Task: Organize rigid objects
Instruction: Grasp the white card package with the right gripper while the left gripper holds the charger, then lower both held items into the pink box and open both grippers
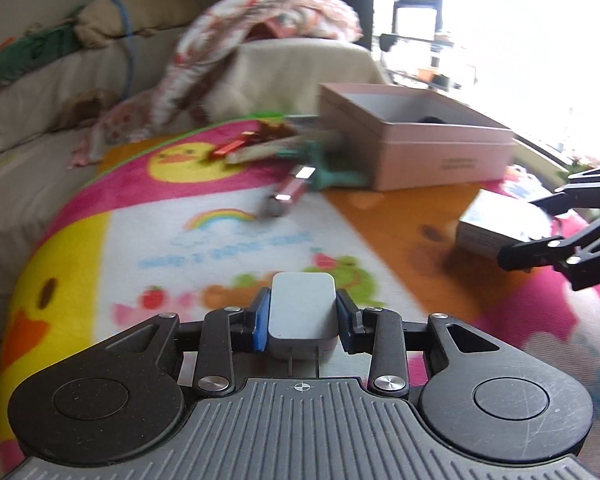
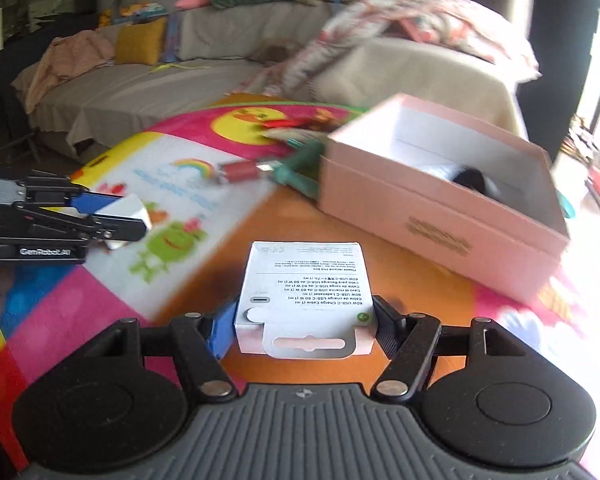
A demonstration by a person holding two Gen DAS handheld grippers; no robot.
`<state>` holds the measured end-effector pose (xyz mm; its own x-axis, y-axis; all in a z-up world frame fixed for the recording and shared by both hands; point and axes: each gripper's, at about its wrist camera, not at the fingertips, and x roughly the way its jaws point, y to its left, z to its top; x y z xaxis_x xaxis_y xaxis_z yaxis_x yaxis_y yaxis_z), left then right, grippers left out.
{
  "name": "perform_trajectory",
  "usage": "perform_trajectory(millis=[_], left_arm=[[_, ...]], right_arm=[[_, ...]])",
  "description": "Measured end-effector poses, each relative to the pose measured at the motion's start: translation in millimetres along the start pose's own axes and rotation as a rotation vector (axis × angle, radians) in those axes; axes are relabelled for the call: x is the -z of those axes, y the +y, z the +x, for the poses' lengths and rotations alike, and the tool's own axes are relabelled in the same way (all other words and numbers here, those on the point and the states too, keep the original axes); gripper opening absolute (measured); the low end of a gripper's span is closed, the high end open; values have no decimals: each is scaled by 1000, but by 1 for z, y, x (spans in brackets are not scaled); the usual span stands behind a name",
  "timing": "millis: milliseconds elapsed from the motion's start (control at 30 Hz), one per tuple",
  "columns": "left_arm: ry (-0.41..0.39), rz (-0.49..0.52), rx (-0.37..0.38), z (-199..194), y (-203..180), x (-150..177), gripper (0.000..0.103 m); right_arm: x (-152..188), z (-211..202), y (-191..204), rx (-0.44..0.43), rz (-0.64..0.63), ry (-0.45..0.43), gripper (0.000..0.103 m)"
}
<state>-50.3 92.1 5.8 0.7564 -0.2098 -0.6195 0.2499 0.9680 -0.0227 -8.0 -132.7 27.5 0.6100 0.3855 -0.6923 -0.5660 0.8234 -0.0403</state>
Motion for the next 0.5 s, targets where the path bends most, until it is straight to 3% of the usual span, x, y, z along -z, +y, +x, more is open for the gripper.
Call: perform_trajectory(millis=[267, 400, 500], left_arm=[[55, 82, 265, 6, -70, -10, 37], [21, 93, 299, 6, -83, -40, 37], [-80, 75, 278, 1, -79, -86, 37]], right_arm=[[48, -48, -21, 140, 4, -8, 68], [48, -74, -27, 167, 9, -90, 68], [27, -102, -44, 192, 41, -220, 68]])
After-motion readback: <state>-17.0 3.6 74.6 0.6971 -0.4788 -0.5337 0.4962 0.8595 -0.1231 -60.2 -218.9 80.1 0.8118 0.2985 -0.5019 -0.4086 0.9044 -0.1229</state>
